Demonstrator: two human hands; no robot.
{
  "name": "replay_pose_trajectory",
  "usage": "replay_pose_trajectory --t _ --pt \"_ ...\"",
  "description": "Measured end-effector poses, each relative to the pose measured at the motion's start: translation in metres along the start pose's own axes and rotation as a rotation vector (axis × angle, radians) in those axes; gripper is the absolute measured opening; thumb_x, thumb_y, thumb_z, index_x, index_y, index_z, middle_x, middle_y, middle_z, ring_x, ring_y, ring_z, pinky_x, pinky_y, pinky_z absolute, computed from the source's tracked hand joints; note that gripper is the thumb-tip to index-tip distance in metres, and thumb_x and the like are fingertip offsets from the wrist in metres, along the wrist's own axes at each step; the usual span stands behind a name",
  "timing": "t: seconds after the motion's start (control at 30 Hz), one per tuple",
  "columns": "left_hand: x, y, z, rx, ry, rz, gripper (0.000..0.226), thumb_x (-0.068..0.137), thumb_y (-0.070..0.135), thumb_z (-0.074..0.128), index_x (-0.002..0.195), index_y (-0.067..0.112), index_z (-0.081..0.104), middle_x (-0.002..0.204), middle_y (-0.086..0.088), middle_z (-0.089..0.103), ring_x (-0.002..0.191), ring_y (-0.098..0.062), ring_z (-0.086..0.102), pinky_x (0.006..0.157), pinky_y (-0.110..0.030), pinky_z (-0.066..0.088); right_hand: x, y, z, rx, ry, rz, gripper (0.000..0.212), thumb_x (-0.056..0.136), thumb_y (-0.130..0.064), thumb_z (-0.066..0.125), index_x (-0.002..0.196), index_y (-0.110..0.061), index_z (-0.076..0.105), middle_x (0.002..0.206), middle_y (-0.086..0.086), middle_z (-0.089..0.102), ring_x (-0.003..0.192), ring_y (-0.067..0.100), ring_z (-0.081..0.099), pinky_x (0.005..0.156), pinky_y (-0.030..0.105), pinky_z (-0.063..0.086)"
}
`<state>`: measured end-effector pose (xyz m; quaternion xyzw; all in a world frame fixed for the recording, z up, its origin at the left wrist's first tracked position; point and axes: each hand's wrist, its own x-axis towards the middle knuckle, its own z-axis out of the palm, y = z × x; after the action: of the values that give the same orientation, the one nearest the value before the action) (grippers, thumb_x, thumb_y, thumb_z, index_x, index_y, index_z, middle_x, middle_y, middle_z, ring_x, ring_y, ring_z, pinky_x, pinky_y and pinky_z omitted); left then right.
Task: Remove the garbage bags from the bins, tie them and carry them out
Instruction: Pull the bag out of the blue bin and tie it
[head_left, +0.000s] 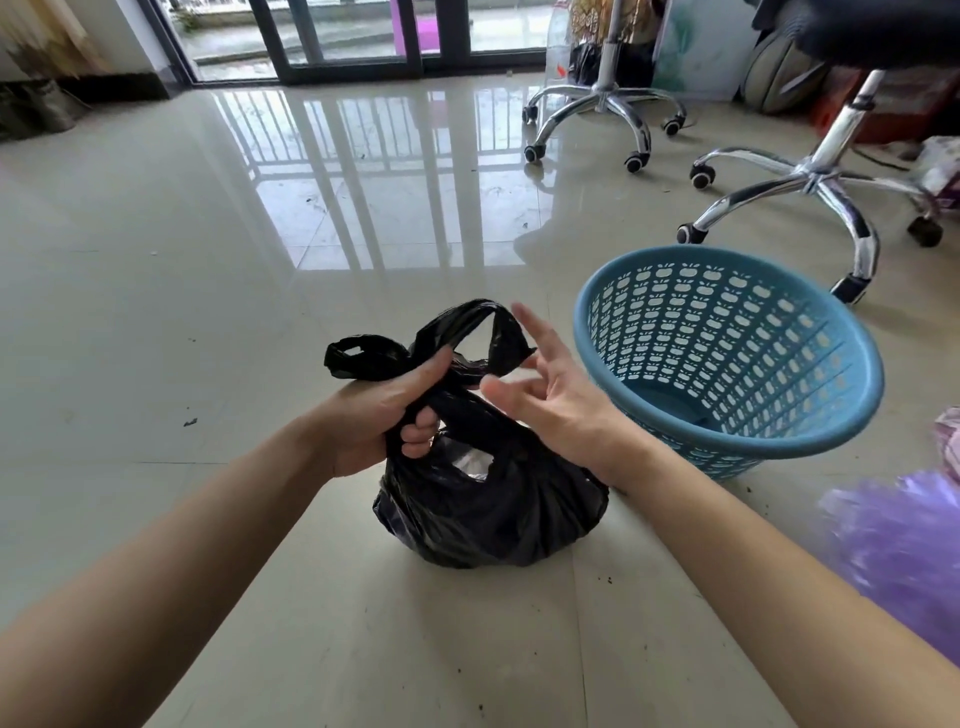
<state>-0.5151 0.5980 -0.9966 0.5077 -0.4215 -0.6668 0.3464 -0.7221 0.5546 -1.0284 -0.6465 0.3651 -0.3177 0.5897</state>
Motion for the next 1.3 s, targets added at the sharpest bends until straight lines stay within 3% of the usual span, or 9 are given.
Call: replay_pose_trajectory --t 0.13,0.3,0.43,0.53,0.63,0.8,0.9,1.1,1.3 --pt "-0.001 0.005 0.006 0.038 -0.036 -0.056 0.053 0.092 0.056 0.047 0.104 0.013 0.076 0.059 -0.003 0.043 0.048 -0.014 0.036 0.048 -0.023 0.035 0.011 -0.025 0.002 0.140 0.215 -0.127 0.020 0.085 -0.049 0.061 0.094 -0.034 0.072 0.092 -0.012 0.073 0.085 0.008 0.062 0.075 0.031 0.048" --pt "0.003 0.009 0.008 -0.047 -0.132 -0.045 0.054 0.098 0.051 0.039 0.126 0.012 0.064 0.068 -0.001 0.055 0.051 -0.014 0.045 0.053 -0.021 0.045 0.015 -0.033 0.007 0.928 0.348 0.012 0.031 0.105 -0.036 0.042 0.081 -0.018 0.050 0.094 0.006 0.068 0.098 0.022 0.067 0.094 0.037 0.052" --pt "0.004 0.004 0.007 -0.143 -0.161 -0.045 0.047 0.100 0.046 0.038 0.108 0.019 0.075 0.071 -0.001 0.064 0.051 -0.012 0.050 0.057 -0.020 0.049 0.018 -0.049 0.007 1.224 0.421 0.097 0.036 0.104 -0.035 0.049 0.073 -0.020 0.041 0.054 -0.005 0.028 0.045 0.011 0.037 0.061 0.028 0.049" --pt "0.005 0.001 0.003 -0.224 -0.169 -0.029 0.045 0.097 0.044 0.041 0.121 0.016 0.067 0.079 -0.004 0.067 0.054 -0.012 0.051 0.061 -0.021 0.050 0.013 -0.054 0.007 1.143 0.431 0.166 0.038 0.100 -0.033 0.056 0.070 -0.024 0.036 0.051 -0.008 0.016 0.038 0.009 0.019 0.042 0.021 0.033" --pt "0.010 -0.001 0.004 -0.283 -0.115 -0.016 0.038 0.093 0.037 0.048 0.117 0.014 0.065 0.090 -0.008 0.073 0.057 -0.012 0.051 0.059 -0.021 0.050 0.003 -0.056 0.004 1.041 0.390 0.149 0.040 0.097 -0.032 0.059 0.066 -0.023 0.037 0.050 -0.006 0.017 0.040 0.010 0.021 0.047 0.024 0.038" --pt "0.013 -0.001 0.005 -0.408 -0.007 0.053 0.020 0.088 0.019 0.060 0.096 0.012 0.077 0.094 -0.016 0.070 0.063 -0.014 0.053 0.056 -0.019 0.048 -0.012 -0.064 -0.005 0.874 0.281 0.052 0.035 0.085 -0.029 0.065 0.060 -0.017 0.043 0.048 0.003 0.041 0.056 0.022 0.062 0.090 0.045 0.057" --pt "0.015 0.002 0.003 -0.430 0.100 0.092 0.017 0.082 0.007 0.066 0.096 0.010 0.073 0.094 -0.014 0.067 0.064 -0.014 0.054 0.054 -0.020 0.047 -0.012 -0.048 -0.004 0.866 0.288 0.139 0.033 0.093 -0.024 0.061 0.063 -0.017 0.049 0.055 0.006 0.056 0.071 0.027 0.072 0.081 0.040 0.062" --pt "0.011 0.014 -0.018 -0.374 0.145 0.199 0.021 0.080 -0.003 0.062 0.079 0.018 0.063 0.092 -0.007 0.072 0.058 -0.010 0.052 0.054 -0.019 0.042 -0.014 -0.006 0.011 0.437 0.163 0.493 0.017 0.094 -0.023 0.068 0.087 -0.008 0.063 0.084 0.007 0.064 0.078 0.022 0.071 0.073 0.032 0.062" --pt "0.003 0.014 -0.014 -0.027 -0.028 0.220 0.017 0.080 -0.001 0.061 0.075 0.014 0.057 0.086 -0.008 0.067 0.057 -0.013 0.052 0.062 -0.020 0.048 -0.002 -0.008 0.010 0.083 0.297 0.296 0.039 0.098 -0.041 0.060 0.120 -0.010 0.055 0.098 0.007 0.069 0.076 0.013 0.070 0.068 0.030 0.058"
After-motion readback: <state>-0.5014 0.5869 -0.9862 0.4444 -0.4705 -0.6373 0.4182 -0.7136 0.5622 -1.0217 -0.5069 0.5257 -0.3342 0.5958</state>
